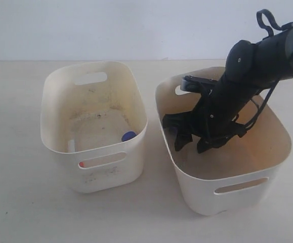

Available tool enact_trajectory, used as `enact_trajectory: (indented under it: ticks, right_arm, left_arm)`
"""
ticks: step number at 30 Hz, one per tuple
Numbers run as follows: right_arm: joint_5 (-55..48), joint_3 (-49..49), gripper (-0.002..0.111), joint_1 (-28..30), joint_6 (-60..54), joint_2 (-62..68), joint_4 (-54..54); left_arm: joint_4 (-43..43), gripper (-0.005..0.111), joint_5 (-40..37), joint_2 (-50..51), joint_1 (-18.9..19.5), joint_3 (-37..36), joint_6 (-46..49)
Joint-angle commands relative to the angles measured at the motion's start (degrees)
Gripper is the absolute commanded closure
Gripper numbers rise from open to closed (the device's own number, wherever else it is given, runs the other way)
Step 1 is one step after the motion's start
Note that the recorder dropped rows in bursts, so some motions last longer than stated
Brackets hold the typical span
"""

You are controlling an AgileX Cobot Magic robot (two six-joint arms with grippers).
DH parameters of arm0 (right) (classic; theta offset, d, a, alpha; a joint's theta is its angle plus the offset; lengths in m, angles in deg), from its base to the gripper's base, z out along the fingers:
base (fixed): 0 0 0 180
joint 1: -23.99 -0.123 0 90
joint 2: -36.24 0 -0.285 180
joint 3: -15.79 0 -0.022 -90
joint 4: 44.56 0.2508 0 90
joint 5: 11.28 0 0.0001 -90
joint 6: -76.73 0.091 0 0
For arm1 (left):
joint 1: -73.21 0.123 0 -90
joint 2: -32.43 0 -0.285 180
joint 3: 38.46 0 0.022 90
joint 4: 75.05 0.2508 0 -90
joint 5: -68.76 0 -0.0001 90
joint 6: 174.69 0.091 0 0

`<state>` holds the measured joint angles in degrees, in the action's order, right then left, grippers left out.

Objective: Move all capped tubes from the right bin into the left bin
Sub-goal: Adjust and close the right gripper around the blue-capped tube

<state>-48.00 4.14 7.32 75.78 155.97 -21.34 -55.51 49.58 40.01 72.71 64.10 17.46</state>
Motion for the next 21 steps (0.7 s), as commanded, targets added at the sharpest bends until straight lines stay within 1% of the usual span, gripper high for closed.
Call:
enact_trajectory:
  ticks: [1, 6, 7, 10, 11, 14, 15, 18, 21]
  right_arm:
    - [0.2, -0.3, 0.057, 0.1, -0.1, 0.7, -2.1]
    - [0.3, -0.3, 0.058, 0.1, 0.2, 0.7, -2.1]
    - [0.3, -0.3, 0.060, 0.1, 0.2, 0.7, -2.1]
    - [0.3, -0.3, 0.072, 0.1, 0.2, 0.7, -2.1]
    - [0.3, -0.3, 0.079, 0.1, 0.2, 0.7, -2.1]
    - [0.6, -0.3, 0.090, 0.1, 0.2, 0.7, -2.1]
    - [0.6, -0.3, 0.092, 0.1, 0.2, 0.7, -2.1]
    - [1.4, -0.3, 0.091, 0.1, 0.2, 0.7, -2.0]
    - [2.0, -0.3, 0.085, 0.1, 0.2, 0.7, -1.9]
  left_arm:
    - [-0.2, 0.103, 0.3, 0.2, -0.1, 0.2, -0.1]
    - [-0.2, 0.103, 0.3, 0.2, -0.1, 0.2, -0.1]
    - [-0.2, 0.103, 0.3, 0.2, -0.1, 0.2, -0.1]
    - [-0.2, 0.103, 0.3, 0.2, -0.1, 0.2, -0.1]
    - [-0.2, 0.103, 0.3, 0.2, -0.1, 0.2, -0.1]
    - [-0.2, 0.103, 0.3, 0.2, -0.1, 0.2, -0.1]
    - [-0.2, 0.103, 0.3, 0.2, -0.1, 0.2, -0.1]
    - [-0.2, 0.103, 0.3, 0.2, -0.1, 0.2, -0.1]
    - [-0.2, 0.103, 0.3, 0.2, -0.1, 0.2, -0.1]
